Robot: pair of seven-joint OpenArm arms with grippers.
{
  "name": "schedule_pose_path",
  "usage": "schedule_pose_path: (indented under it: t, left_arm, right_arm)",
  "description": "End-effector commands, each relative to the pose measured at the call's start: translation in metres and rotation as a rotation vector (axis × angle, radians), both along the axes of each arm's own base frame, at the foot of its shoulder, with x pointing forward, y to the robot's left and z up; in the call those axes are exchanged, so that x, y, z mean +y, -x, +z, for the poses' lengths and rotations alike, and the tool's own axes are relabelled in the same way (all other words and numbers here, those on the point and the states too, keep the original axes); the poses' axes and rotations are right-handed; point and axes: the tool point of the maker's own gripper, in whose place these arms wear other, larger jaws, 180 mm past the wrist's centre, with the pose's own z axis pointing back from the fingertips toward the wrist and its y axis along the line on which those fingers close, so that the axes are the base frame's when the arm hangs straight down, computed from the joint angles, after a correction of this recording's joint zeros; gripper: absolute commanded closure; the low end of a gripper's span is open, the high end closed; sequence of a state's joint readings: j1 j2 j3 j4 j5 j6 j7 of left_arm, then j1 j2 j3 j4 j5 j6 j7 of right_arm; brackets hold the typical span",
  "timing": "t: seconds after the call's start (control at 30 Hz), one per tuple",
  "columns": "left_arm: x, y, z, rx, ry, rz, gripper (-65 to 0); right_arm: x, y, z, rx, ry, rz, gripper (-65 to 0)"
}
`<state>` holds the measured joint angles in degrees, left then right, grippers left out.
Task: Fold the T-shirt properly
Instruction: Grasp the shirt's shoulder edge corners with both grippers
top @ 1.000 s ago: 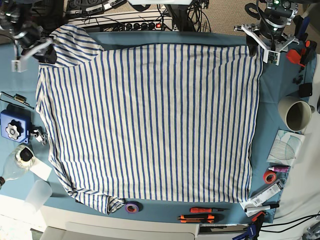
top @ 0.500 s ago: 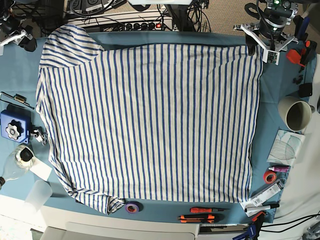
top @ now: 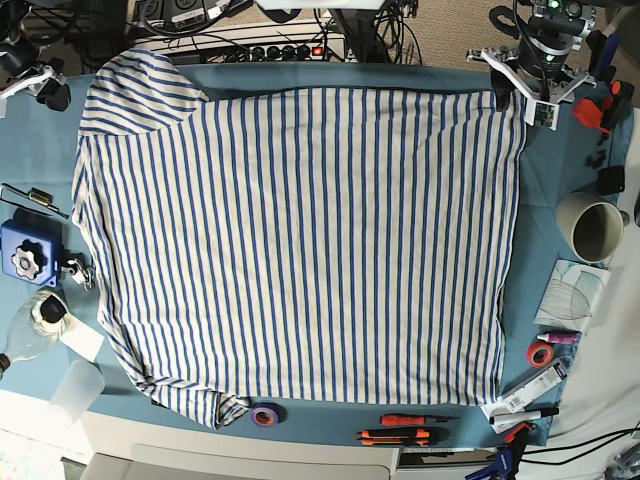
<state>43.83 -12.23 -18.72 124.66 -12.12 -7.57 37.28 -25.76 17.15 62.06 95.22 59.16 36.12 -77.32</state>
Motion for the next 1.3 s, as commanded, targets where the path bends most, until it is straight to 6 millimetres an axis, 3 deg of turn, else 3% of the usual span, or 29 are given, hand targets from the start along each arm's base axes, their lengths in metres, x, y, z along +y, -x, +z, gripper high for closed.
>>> schedule_pose_path:
  t: [0.0,0.17,0.33,0.53,0.8,1.0,1.27]
  left_arm:
    - [0.000,-0.003,0.008,-0.030,-0.002,-0.007,-31.2]
    - [0.000,-0.003,0.008,-0.030,-0.002,-0.007,-31.2]
    - [0.000,-0.003,0.008,-0.030,-0.003,-0.008,-31.2]
    - [0.000,-0.006,0.009,-0.039,-0.002,-0.008,-31.2]
    - [0.000,-0.006,0.009,-0.038,-0.002,-0.008,-31.2]
    - [-0.004,-0.008,0.009,-0.044,0.002,-0.032,-34.9]
    - [-0.003,-0.028,0.016,-0.092,0.002,-0.024,-35.7]
  right_arm:
    - [-0.002,-0.008,0.008,-0.020,0.026,0.031,-19.8]
    - [0.019,-0.017,-0.016,0.062,0.027,0.104,-19.8]
    - [0.009,-0.017,-0.031,0.131,0.115,0.061,-19.8]
    - [0.012,-0.013,-0.035,0.153,0.104,0.058,-19.8]
    - [0.040,0.001,-0.060,0.171,0.035,0.043,-19.8]
    - [0.041,0.001,-0.060,0.170,0.035,0.041,-19.8]
    - [0.039,0.004,-0.061,0.192,0.036,0.048,-19.8]
